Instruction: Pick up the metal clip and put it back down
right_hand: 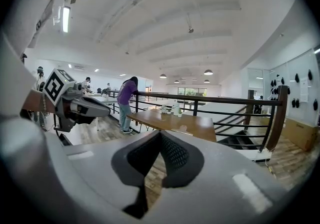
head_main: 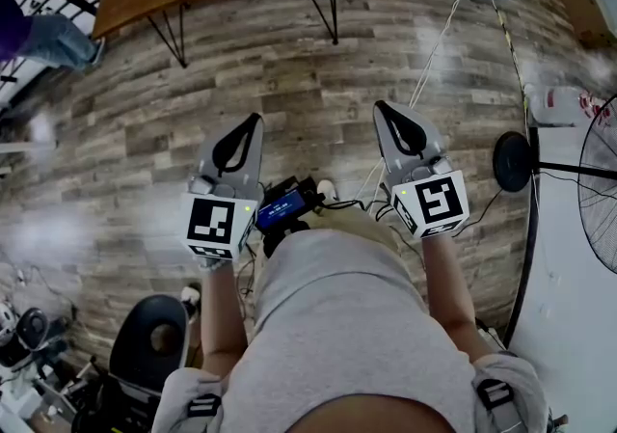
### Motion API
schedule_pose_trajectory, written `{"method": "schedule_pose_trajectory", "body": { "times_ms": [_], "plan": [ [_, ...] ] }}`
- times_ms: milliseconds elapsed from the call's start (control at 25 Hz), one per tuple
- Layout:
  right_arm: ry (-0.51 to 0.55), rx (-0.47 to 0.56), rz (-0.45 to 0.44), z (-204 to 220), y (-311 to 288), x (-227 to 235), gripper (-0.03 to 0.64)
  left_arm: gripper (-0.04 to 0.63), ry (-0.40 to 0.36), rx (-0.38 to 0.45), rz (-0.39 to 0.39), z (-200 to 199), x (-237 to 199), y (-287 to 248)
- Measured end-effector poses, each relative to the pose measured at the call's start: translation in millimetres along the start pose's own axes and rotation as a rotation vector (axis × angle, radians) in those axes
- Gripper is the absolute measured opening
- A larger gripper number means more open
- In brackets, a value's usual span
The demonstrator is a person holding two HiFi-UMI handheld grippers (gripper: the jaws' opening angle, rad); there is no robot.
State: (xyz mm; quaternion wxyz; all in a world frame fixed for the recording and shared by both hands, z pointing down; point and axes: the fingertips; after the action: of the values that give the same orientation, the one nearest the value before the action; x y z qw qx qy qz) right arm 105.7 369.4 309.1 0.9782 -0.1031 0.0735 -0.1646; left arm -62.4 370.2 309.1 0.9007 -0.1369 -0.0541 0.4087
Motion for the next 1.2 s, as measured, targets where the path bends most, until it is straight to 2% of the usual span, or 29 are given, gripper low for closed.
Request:
{"method": "schedule_pose_trajectory", "body": {
  "times_ms": [280,320,400,440,640,1200],
  "plan": [
    [-0.083,0.04,0.01,-9.9,2.3,6.1,0.0,0.008,0.037,0.024,-0.014,-5.0,2.7,-0.5],
    [-0.085,0.042,0.005,-10.9,1.9,4.7,0.012,0.042,0.038,0.025,-0.009,-5.2,3.4,-0.4],
    [-0.086,0.04,-0.003,-12.7,-0.6,0.3,0.081,0.095,0.036,0.027,0.002,-5.9,3.1,0.3],
    [-0.088,0.04,-0.004,-13.5,-2.2,-1.8,0.093,0.104,0.034,0.028,0.006,-6.5,2.1,1.0],
    [-0.096,0.04,-0.016,-13.2,-3.0,0.7,0.123,0.107,0.036,0.039,-0.011,-10.3,2.6,0.0],
    [-0.102,0.04,-0.076,-5.7,-8.4,20.5,0.124,0.106,0.043,0.039,-0.087,-16.8,8.9,-9.9]
  ]
}}
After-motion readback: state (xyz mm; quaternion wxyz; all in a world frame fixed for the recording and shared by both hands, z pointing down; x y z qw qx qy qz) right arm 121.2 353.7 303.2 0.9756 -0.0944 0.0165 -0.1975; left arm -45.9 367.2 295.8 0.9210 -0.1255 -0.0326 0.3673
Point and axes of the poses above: the fingertips, and each gripper's own axes: y backward along the fingers, x to its right, z out of its underside, and after that the axes turned 12 degrees about z, right-handed
